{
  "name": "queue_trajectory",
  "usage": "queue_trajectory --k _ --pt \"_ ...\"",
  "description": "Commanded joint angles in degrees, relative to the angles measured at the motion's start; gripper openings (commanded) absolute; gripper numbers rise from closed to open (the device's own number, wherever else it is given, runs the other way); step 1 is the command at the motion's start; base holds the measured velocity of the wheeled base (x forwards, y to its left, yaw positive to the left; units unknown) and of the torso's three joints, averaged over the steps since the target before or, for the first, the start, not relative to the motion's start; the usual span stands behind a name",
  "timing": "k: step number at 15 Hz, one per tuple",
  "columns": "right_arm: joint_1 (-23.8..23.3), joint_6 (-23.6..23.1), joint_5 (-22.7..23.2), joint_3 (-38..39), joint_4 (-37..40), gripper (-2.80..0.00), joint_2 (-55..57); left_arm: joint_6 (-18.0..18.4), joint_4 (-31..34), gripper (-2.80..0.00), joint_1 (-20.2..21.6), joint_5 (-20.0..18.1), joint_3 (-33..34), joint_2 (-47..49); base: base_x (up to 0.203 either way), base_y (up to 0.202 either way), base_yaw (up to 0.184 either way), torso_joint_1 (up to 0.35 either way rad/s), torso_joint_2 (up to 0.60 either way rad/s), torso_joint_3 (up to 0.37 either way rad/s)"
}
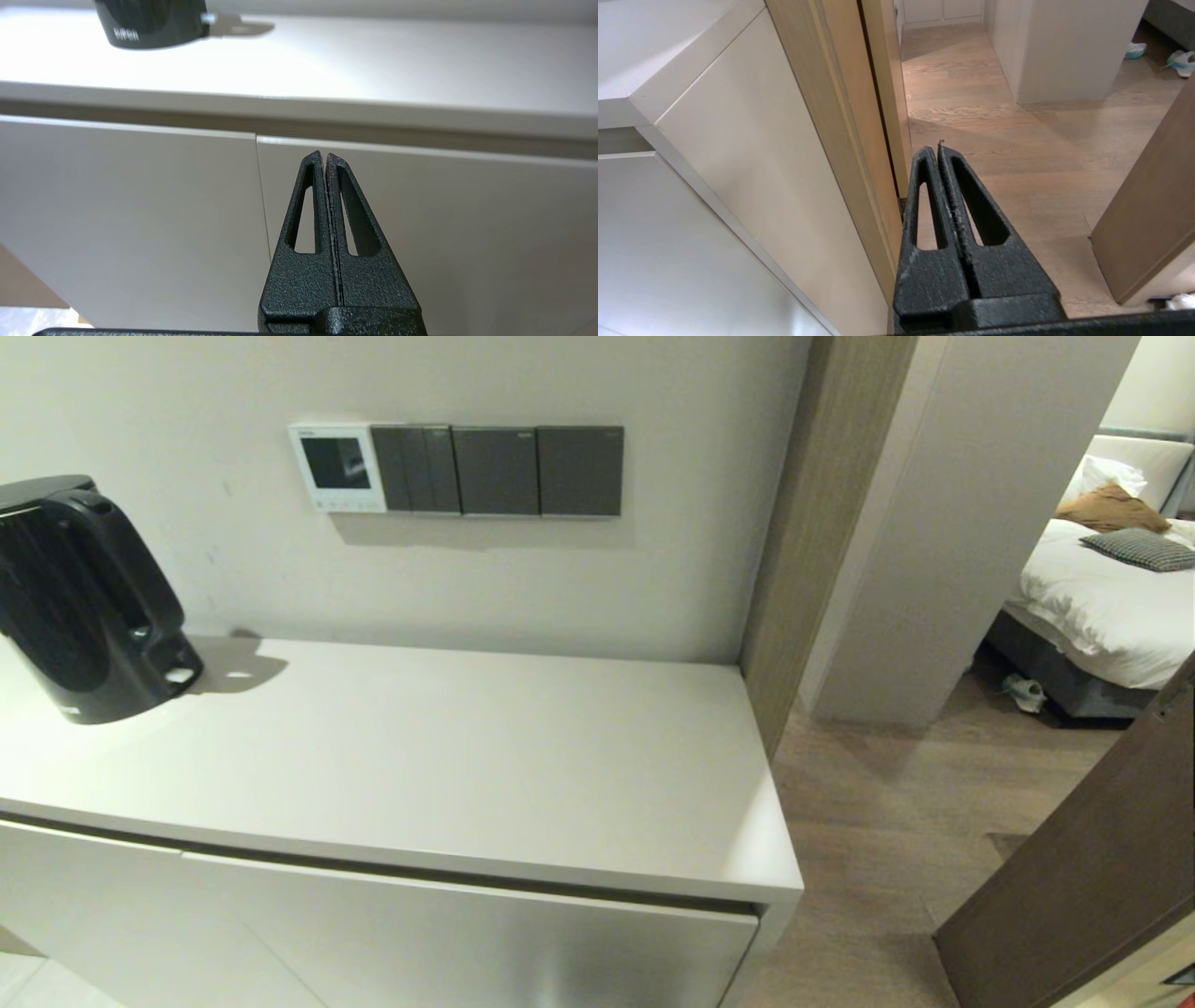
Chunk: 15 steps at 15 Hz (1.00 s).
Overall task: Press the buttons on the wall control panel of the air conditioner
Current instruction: Turn on the central air conditioner
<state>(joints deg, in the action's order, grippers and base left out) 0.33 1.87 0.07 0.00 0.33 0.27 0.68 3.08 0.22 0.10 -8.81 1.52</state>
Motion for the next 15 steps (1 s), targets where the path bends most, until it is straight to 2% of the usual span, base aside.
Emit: queue_trajectory --k 1,8,13,15 --pt "0.0 0.0 0.0 0.1 0.0 -2.8 0.1 0.0 0.0 -2.8 0.0 -0.6 -4.4 5.6 0.0 0.0 0.0 0.0 0.0 0.0" --pt "0.0 0.0 0.0 0.1 0.0 -2.8 0.1 -0.2 -2.3 -2.8 0.0 -5.0 -20.5 30.0 0.0 0.0 0.0 0.0 0.0 0.0" --pt "0.0 0.0 0.0 0.1 0.0 -2.8 0.1 -0.3 -11.7 -2.8 -0.1 -7.4 -28.7 50.4 0.0 0.0 0.0 0.0 0.0 0.0" --pt "0.0 0.1 0.0 0.1 0.0 -2.8 0.1 -0.1 -16.4 -2.8 -1.5 -7.4 -32.2 59.0 0.0 0.0 0.0 0.0 0.0 0.0"
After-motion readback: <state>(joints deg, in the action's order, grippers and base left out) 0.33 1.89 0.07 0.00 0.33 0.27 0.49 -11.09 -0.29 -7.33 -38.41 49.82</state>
